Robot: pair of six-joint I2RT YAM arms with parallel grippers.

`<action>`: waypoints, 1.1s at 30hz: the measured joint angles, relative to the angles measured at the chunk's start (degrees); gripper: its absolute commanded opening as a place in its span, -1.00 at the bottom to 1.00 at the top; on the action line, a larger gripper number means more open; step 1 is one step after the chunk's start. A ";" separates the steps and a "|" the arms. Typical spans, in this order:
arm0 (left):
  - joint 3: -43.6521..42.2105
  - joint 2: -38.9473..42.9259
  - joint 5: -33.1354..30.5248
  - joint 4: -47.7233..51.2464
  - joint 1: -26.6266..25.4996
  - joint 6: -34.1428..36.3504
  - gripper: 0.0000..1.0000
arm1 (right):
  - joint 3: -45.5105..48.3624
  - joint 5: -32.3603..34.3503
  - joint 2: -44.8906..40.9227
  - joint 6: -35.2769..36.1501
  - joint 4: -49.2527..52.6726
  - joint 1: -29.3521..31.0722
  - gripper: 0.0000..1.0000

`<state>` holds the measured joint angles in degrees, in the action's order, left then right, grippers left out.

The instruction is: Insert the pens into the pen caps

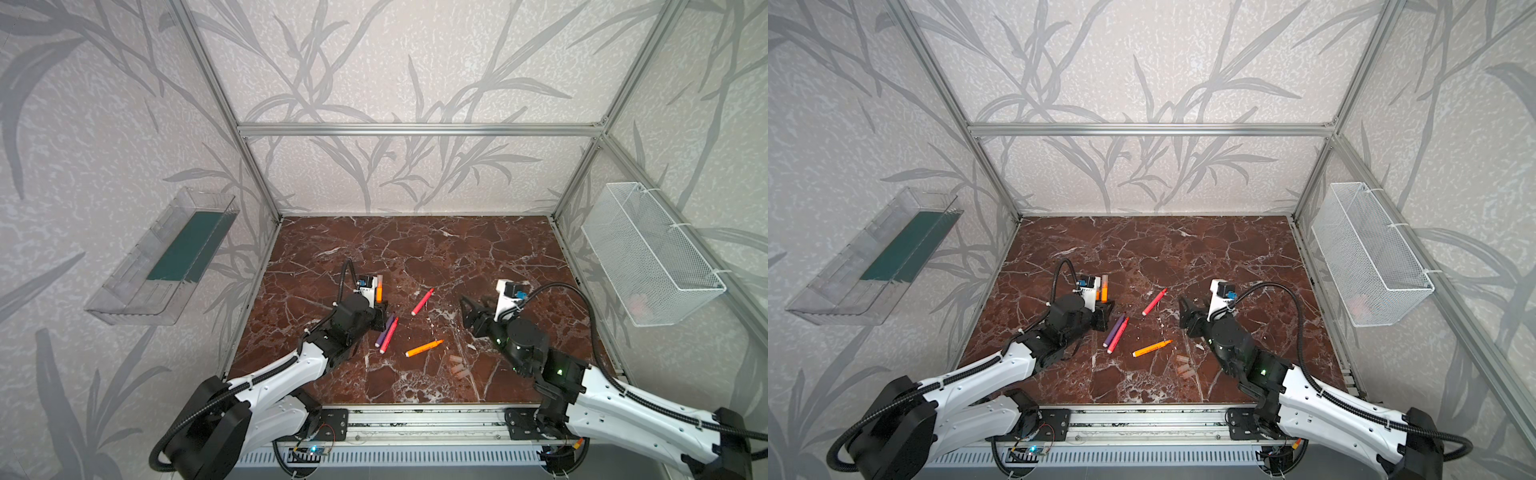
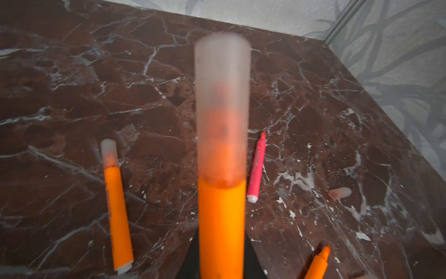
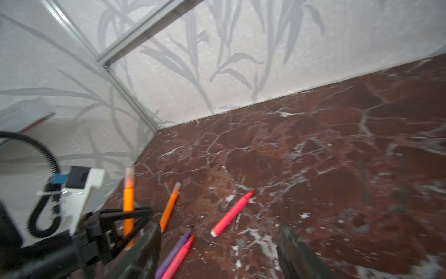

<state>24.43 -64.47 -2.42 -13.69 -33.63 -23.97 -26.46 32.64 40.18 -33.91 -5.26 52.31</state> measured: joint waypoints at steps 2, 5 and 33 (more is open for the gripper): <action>0.02 -2.62 -1.49 0.55 1.95 -0.94 -1.00 | 0.28 0.76 -2.60 0.79 3.87 -5.03 0.55; 0.20 -6.60 -2.05 1.66 6.21 -3.30 -1.00 | 2.23 1.55 -5.81 2.40 6.93 -11.45 0.58; 8.37 -23.34 -1.49 5.14 14.29 -12.72 -0.59 | 7.15 -0.87 0.90 6.12 9.77 -30.25 0.60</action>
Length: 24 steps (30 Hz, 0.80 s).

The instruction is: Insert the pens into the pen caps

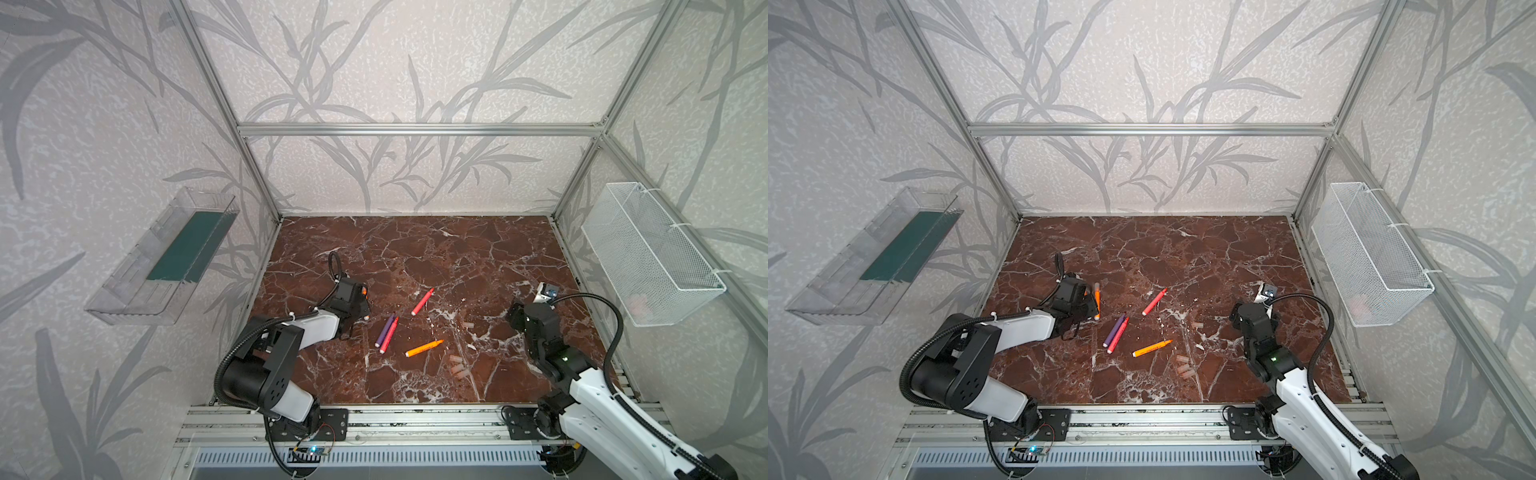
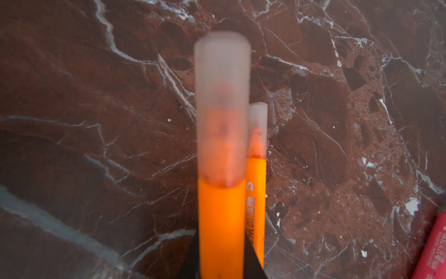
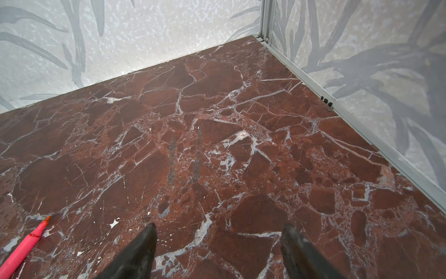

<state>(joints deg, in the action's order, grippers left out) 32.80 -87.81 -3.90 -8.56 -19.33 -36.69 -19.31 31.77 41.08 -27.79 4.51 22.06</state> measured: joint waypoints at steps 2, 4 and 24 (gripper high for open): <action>0.00 0.00 0.59 -0.02 0.02 0.02 -0.51 | 0.04 -0.15 -0.76 0.00 -0.02 -0.02 0.60; 0.02 0.22 1.16 0.04 0.02 0.04 -0.43 | 0.22 -0.31 -1.38 0.00 -0.04 -0.02 0.61; 0.20 18.14 4.33 6.82 0.00 4.26 0.03 | 0.70 1.25 -2.38 -1.22 0.92 -0.07 0.58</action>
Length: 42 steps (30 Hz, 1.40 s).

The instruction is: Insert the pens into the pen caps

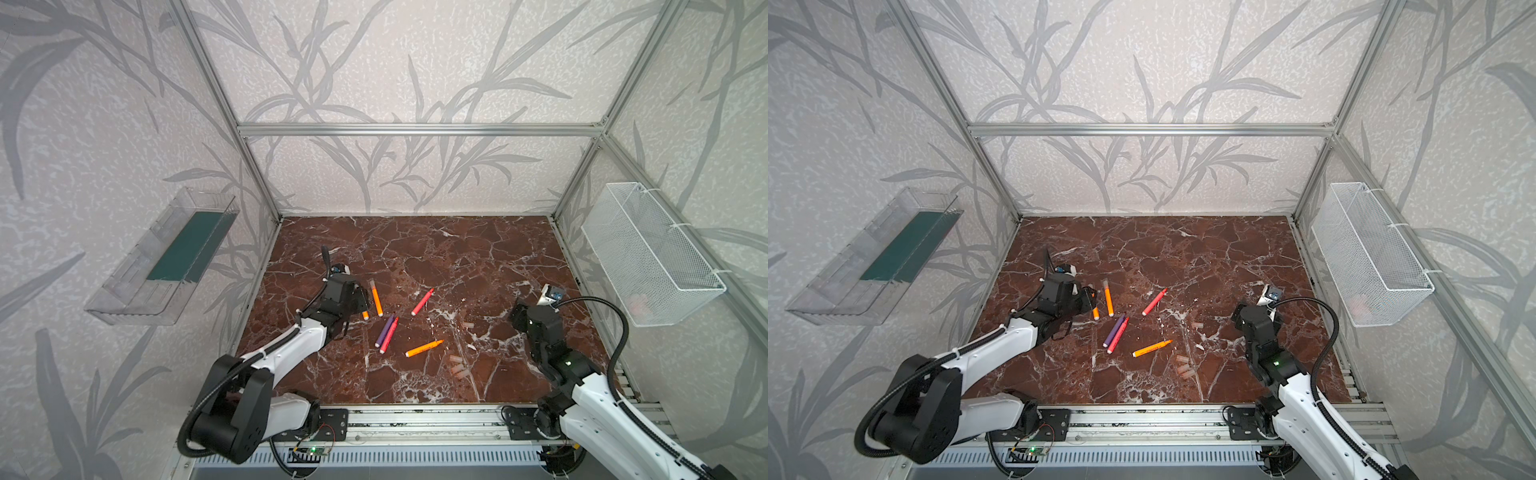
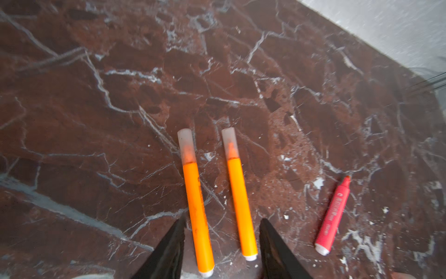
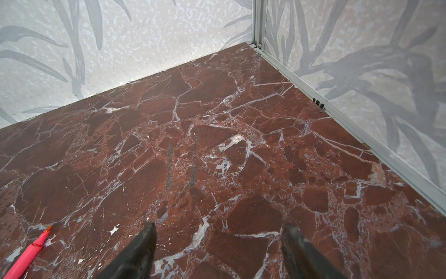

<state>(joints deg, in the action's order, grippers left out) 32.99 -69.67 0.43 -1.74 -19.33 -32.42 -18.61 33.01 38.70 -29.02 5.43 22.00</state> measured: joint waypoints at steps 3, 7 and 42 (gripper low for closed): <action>-1.31 5.62 1.79 -0.66 -0.22 1.11 0.03 | 0.00 -0.13 0.92 0.04 -0.07 0.00 0.53; -4.07 9.40 4.24 -1.55 -2.84 2.47 -0.04 | 0.00 -0.37 2.56 0.00 -0.04 0.00 0.52; 19.78 -33.35 5.75 -0.68 -20.39 13.20 0.02 | -0.02 -1.68 1.88 -0.37 -0.50 0.00 0.16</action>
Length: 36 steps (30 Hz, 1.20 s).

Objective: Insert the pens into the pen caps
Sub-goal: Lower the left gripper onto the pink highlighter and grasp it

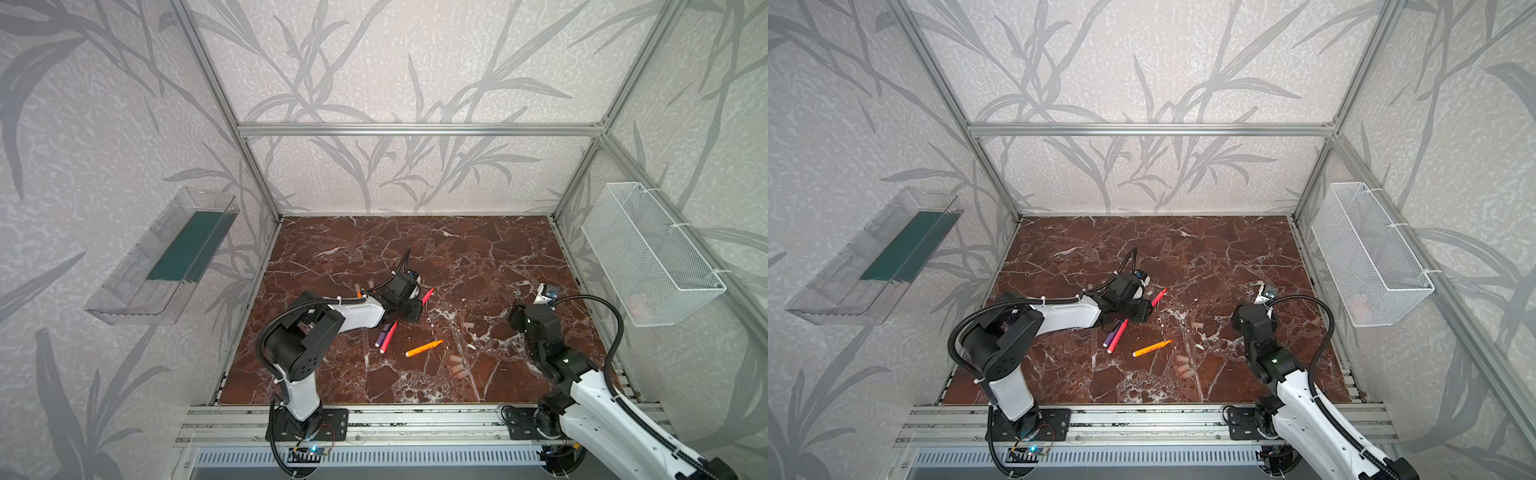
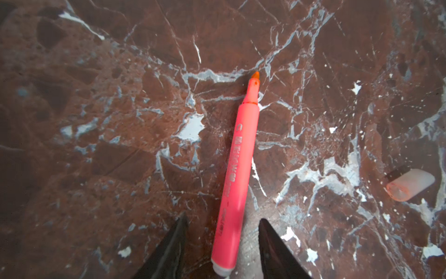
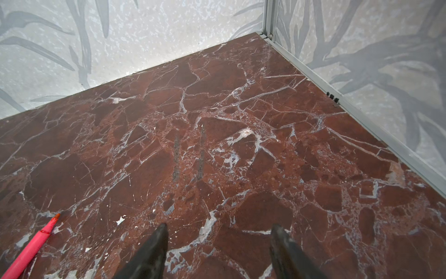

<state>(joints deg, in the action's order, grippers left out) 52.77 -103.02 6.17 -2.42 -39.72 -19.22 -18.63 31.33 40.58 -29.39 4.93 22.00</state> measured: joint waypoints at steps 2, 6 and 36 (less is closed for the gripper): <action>0.44 -0.28 -0.22 0.33 -0.02 0.22 0.01 | -0.17 0.83 0.48 -0.61 1.07 0.00 -0.01; 1.70 -1.09 -0.87 1.20 -0.26 0.46 0.01 | -0.66 0.76 2.64 -0.72 1.53 0.00 -0.01; 10.01 -6.64 -12.28 8.09 -5.29 4.20 -0.83 | 0.31 -2.16 -1.73 1.18 0.07 0.00 0.48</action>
<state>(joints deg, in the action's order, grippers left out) 62.78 -109.67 -6.11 5.67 -45.01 -15.03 -18.33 29.17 38.85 -28.21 4.99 22.00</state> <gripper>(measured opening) 0.142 0.723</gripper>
